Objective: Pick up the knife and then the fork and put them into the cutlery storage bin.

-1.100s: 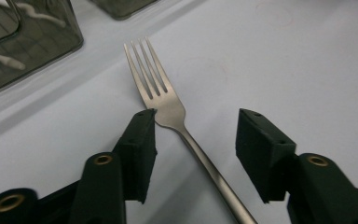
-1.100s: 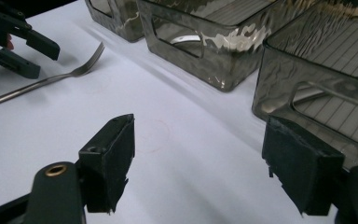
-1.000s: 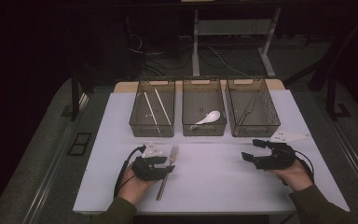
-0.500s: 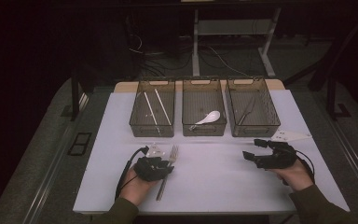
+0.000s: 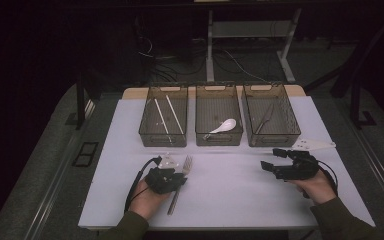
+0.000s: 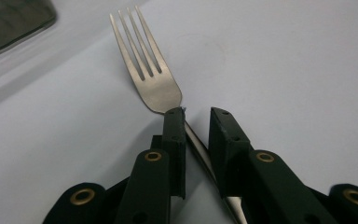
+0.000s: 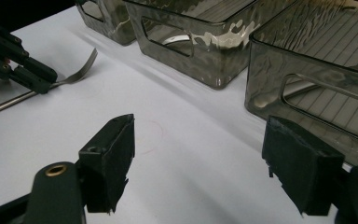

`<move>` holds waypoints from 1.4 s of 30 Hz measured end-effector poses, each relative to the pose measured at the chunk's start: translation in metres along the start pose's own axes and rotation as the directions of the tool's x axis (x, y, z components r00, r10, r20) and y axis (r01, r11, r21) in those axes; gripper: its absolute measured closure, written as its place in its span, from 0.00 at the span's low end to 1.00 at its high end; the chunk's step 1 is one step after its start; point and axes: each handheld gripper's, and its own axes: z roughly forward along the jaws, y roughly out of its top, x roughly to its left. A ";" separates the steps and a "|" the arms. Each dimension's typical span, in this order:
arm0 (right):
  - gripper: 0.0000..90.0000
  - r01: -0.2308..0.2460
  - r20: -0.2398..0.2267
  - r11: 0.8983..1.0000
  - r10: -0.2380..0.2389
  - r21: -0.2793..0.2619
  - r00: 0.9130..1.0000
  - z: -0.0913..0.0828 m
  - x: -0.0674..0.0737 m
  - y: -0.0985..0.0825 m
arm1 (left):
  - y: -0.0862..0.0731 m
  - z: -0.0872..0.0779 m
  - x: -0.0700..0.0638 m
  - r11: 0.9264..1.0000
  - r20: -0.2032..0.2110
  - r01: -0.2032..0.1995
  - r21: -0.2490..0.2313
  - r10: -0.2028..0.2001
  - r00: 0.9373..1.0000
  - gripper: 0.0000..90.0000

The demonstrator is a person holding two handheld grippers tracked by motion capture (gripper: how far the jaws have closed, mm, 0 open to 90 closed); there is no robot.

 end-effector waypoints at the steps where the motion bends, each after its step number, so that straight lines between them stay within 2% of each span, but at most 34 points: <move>1: 0.28 -0.003 -0.001 1.000 0.003 -0.001 1.000 0.000 0.000 0.000 | 0.001 0.001 -0.001 1.000 0.009 -0.004 -0.002 0.004 1.000 0.85; 3: 0.28 -0.007 0.002 1.000 0.007 -0.002 1.000 0.000 0.000 0.000 | 0.003 0.003 -0.003 1.000 0.034 -0.030 0.000 0.030 0.999 0.86; 8: 0.28 -0.012 0.000 1.000 0.012 -0.004 1.000 -0.001 0.000 0.000 | 0.007 0.008 -0.009 0.998 0.066 -0.057 -0.002 0.057 0.996 0.88; 9: 0.28 -0.013 0.001 1.000 0.013 -0.005 1.000 -0.001 0.000 0.000 | 0.007 0.009 -0.011 0.999 0.068 -0.042 -0.009 0.043 0.997 0.88; 11: 0.28 -0.012 -0.001 1.000 0.012 -0.006 1.000 -0.001 0.000 0.001 | 0.008 0.010 -0.013 0.999 0.071 -0.048 -0.009 0.049 0.996 0.89; 12: 0.28 -0.011 -0.001 1.000 0.011 -0.007 1.000 -0.001 0.000 0.001 | 0.008 0.011 -0.014 0.998 0.069 -0.064 -0.009 0.064 0.996 0.90; 13: 0.28 -0.011 -0.001 1.000 0.011 -0.007 1.000 -0.001 0.000 0.001 | 0.009 0.011 -0.016 0.998 0.067 -0.054 -0.011 0.055 0.996 0.90; 14: 0.28 -0.010 -0.002 1.000 0.010 -0.008 1.000 -0.001 0.001 0.001 | 0.010 0.012 -0.016 0.997 0.064 -0.071 -0.013 0.072 0.995 0.91; 15: 0.28 -0.011 -0.003 1.000 0.011 -0.007 1.000 -0.001 0.001 0.001 | 0.010 0.012 -0.018 0.998 0.064 -0.063 -0.015 0.064 0.996 0.92; 17: 0.28 -0.011 -0.003 1.000 0.011 -0.006 1.000 0.000 0.001 0.001 | 0.011 0.012 -0.018 0.997 0.053 -0.081 -0.011 0.082 0.995 0.93; 21: 0.28 -0.014 -0.005 1.000 0.014 -0.007 1.000 0.000 0.001 0.001 | 0.010 0.013 -0.015 0.997 0.068 -0.071 -0.010 0.071 0.995 0.94; 23: 0.28 -0.015 -0.006 1.000 0.015 -0.008 1.000 -0.001 0.001 0.001 | 0.010 0.014 -0.016 0.997 0.059 -0.082 -0.012 0.083 0.995 0.93; 26: 0.28 -0.017 -0.005 1.000 0.017 -0.008 1.000 -0.001 0.000 0.001 | 0.008 0.014 -0.019 0.998 0.055 -0.066 -0.022 0.067 0.996 0.88; 29: 0.28 -0.018 -0.007 1.000 0.018 -0.006 1.000 0.000 0.001 0.001 | 0.006 0.014 -0.020 0.997 0.038 -0.065 -0.034 0.066 0.997 0.89; 31: 0.28 -0.018 -0.007 1.000 0.018 -0.005 1.000 0.000 0.000 0.001 | 0.005 0.014 -0.019 0.997 0.041 -0.072 -0.037 0.074 0.996 0.93; 37: 0.28 -0.022 -0.011 1.000 0.022 -0.006 1.000 0.000 0.001 0.001 | 0.007 0.013 -0.022 0.990 0.024 -0.136 -0.035 0.137 0.990 0.95; 42: 0.28 -0.031 -0.022 0.999 0.031 -0.014 0.999 0.001 0.004 0.003 | 0.015 0.000 -0.023 0.984 0.006 -0.141 -0.107 0.142 0.990 0.95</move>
